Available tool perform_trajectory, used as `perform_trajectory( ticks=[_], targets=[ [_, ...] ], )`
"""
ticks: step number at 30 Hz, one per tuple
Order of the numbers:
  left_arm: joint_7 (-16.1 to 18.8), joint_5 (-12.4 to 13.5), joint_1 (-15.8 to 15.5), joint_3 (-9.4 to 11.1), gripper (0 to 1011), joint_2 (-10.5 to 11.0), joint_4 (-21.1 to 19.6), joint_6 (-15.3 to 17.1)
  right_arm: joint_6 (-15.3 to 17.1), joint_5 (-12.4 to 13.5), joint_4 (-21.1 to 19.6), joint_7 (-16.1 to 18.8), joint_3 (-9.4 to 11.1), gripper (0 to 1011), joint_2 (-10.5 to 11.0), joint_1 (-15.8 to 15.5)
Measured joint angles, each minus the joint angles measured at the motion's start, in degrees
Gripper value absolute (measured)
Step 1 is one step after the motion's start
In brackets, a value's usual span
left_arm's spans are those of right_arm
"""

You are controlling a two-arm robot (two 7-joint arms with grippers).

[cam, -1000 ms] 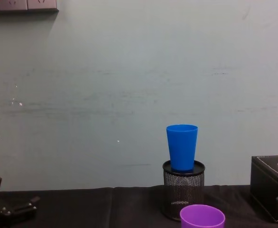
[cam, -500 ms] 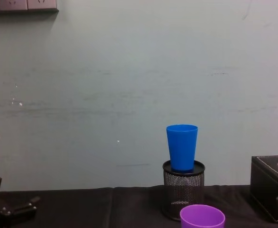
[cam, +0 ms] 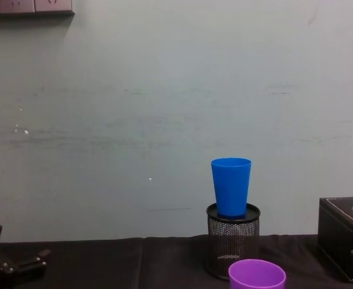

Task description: Pick up one cup with a gripper and tap it against the other cup.

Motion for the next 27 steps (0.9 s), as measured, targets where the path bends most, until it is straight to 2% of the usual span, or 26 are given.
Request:
perform_trajectory(
  ticks=[6, 9, 15, 19, 27],
  targets=[
    [0.0, 0.0, 0.0, 0.0, 1000, 0.0, 0.0, 0.0, 0.0, -0.1, -0.1, 0.0, 0.1, 1003, 0.0, -0.1],
    [0.0, 0.0, 0.0, 0.0, 1000, 0.0, 0.0, 0.0, 0.0, 0.0, -0.9, 0.5, 0.3, 1003, -0.1, -1.2],
    [0.0, 0.0, 0.0, 0.0, 1000, 0.0, 0.0, 0.0, 0.1, 2.2, -3.2, 5.5, -0.5, 1003, -0.7, -3.9],
    [0.0, 0.0, 0.0, 0.0, 1000, 0.0, 0.0, 0.0, -0.5, 3.4, -3.8, 8.7, -1.6, 1003, -2.1, -4.7],
    [0.0, 0.0, 0.0, 0.0, 1000, 0.0, 0.0, 0.0, -1.7, 4.4, -1.2, 13.6, -3.6, 1003, -7.0, -3.1]
  ],
)
